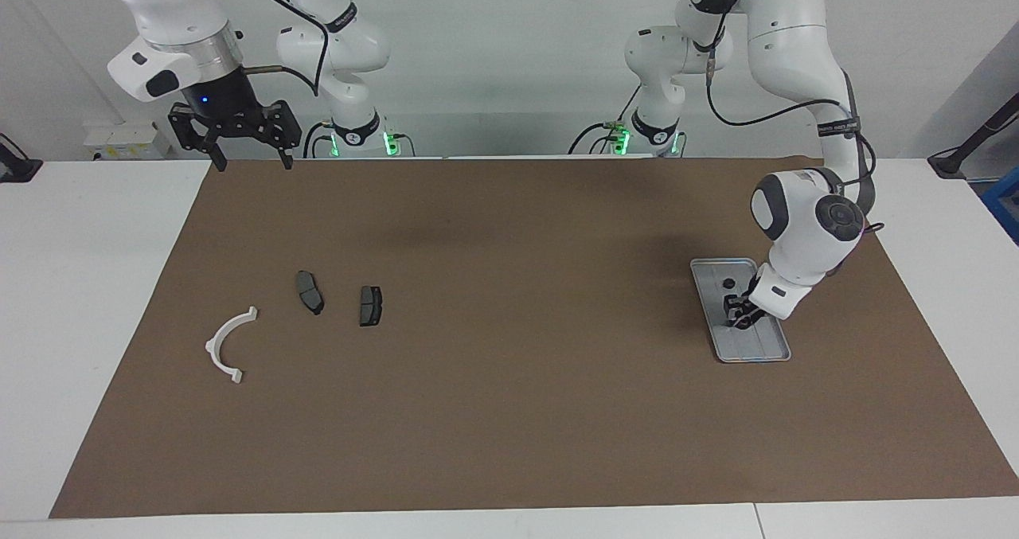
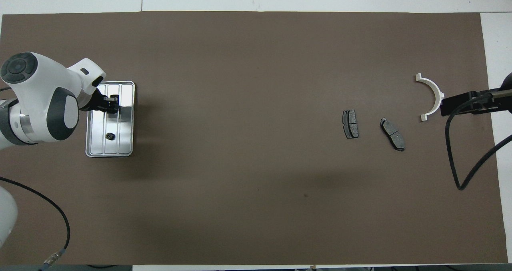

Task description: Pick bearing gear from pile to tray

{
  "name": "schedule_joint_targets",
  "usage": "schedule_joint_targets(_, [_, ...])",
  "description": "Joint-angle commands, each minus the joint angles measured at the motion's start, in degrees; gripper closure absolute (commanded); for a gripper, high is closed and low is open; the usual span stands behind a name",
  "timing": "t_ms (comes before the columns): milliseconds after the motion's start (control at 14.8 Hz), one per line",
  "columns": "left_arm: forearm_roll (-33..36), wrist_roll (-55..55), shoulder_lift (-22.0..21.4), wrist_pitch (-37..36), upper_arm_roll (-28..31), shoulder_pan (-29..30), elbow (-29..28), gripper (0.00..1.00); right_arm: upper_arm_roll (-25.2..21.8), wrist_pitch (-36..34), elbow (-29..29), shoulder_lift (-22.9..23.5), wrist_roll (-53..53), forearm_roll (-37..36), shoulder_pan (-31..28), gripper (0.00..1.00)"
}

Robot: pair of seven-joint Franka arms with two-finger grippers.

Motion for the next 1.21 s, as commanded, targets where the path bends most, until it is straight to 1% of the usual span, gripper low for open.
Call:
schedule_joint_targets(0, [-0.1, 0.4, -6.8, -10.3, 0.5, 0.7, 2.9, 0.0, 0.2, 0.7, -0.4, -0.3, 0.9, 0.9, -0.2, 0.0])
schedule_joint_targets(135, [-0.1, 0.4, -13.0, -18.8, 0.5, 1.1, 5.0, 0.0, 0.2, 0.7, -0.4, -0.3, 1.0, 0.9, -0.2, 0.0])
schedule_joint_targets(269, [-0.1, 0.3, -16.4, -28.3, 0.5, 1.1, 8.5, 0.0, 0.2, 0.6, -0.4, -0.3, 1.0, 1.0, -0.2, 0.0])
schedule_joint_targets(337, [-0.1, 0.3, -18.4, -31.4, 0.5, 1.1, 9.2, 0.0, 0.2, 0.6, -0.4, -0.3, 1.1, 1.0, -0.2, 0.0])
schedule_joint_targets(539, [-0.1, 0.2, -24.4, -36.7, 0.3, 1.1, 8.6, 0.0, 0.2, 0.5, -0.3, -0.4, 1.3, 1.1, -0.2, 0.0])
schedule_joint_targets(606, [-0.1, 0.5, -24.8, -38.4, 0.5, 1.1, 8.8, 0.0, 0.2, 0.5, -0.3, -0.4, 1.8, 1.5, -0.2, 0.0])
schedule_joint_targets(943, [-0.1, 0.2, -24.9, -37.4, -0.6, 2.3, 7.9, 0.0, 0.2, 0.6, -0.3, -0.4, 2.3, 2.1, -0.3, 0.0])
schedule_joint_targets(1010, [0.0, 0.0, -24.7, -36.2, -0.7, 2.4, 8.3, 0.0, 0.2, 0.7, -0.3, -0.4, 2.2, 2.1, -0.4, 0.0])
schedule_joint_targets(1145, [0.1, 0.2, -24.1, -36.2, -1.4, 2.4, 9.8, 0.0, 0.2, 0.6, -0.3, -0.5, 2.2, 2.1, -0.5, 0.0])
